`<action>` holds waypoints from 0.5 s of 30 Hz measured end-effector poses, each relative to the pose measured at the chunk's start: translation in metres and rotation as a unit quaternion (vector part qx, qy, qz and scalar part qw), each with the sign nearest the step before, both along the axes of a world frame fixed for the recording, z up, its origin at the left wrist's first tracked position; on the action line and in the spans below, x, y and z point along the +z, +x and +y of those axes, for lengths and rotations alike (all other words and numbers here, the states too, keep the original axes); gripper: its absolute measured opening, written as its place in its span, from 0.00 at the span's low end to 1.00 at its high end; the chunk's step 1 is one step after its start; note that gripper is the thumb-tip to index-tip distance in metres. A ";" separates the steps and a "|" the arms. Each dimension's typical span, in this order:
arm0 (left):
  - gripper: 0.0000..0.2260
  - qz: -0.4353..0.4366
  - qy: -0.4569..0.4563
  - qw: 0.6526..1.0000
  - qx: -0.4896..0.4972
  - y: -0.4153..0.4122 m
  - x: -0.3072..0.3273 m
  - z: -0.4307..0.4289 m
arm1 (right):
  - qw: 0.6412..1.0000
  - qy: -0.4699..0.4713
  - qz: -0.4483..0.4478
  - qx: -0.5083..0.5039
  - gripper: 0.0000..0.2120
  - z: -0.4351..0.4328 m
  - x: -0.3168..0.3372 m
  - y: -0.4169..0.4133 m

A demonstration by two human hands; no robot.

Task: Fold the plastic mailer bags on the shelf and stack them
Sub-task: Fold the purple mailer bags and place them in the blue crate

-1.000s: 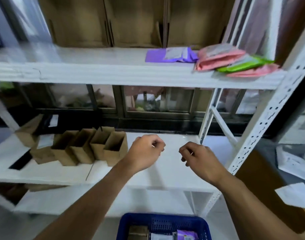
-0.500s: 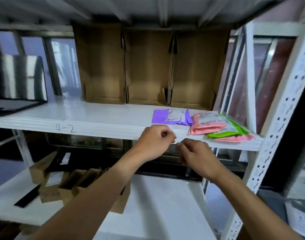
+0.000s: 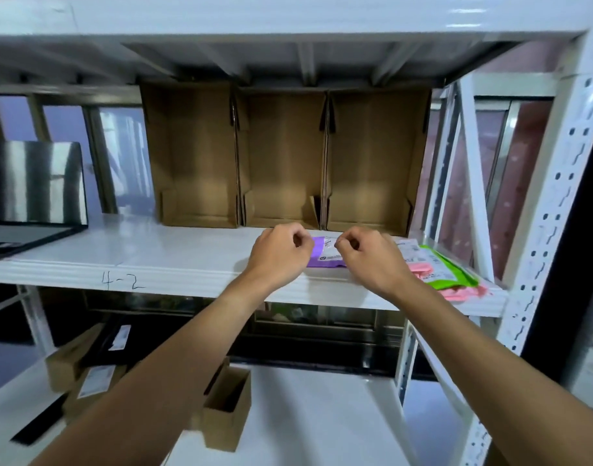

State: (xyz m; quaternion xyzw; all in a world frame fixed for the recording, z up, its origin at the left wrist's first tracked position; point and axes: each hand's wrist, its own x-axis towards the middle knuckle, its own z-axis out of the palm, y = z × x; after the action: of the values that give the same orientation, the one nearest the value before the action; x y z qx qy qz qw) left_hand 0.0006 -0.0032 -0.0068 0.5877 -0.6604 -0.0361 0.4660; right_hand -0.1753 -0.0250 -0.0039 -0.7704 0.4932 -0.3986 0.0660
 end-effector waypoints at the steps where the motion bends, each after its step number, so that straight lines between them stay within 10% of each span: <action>1: 0.08 -0.026 0.001 1.000 0.011 0.003 -0.003 -0.006 | 1.000 0.011 0.005 -0.001 0.10 -0.007 -0.001 0.002; 5: 0.19 -0.191 0.086 0.976 0.052 0.012 -0.021 -0.041 | 0.998 0.043 0.044 -0.028 0.14 -0.034 -0.006 0.016; 15: 0.26 -0.197 0.158 0.968 -0.002 0.032 -0.041 -0.065 | 0.953 0.146 0.254 -0.076 0.22 -0.066 -0.021 0.045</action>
State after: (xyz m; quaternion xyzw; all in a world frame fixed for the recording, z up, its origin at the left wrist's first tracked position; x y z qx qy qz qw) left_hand 0.0327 -0.0684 -0.0474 0.6483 -0.7260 -0.0242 0.2280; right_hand -0.1300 -0.0913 -0.0252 -0.7881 0.6041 -0.1167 0.0198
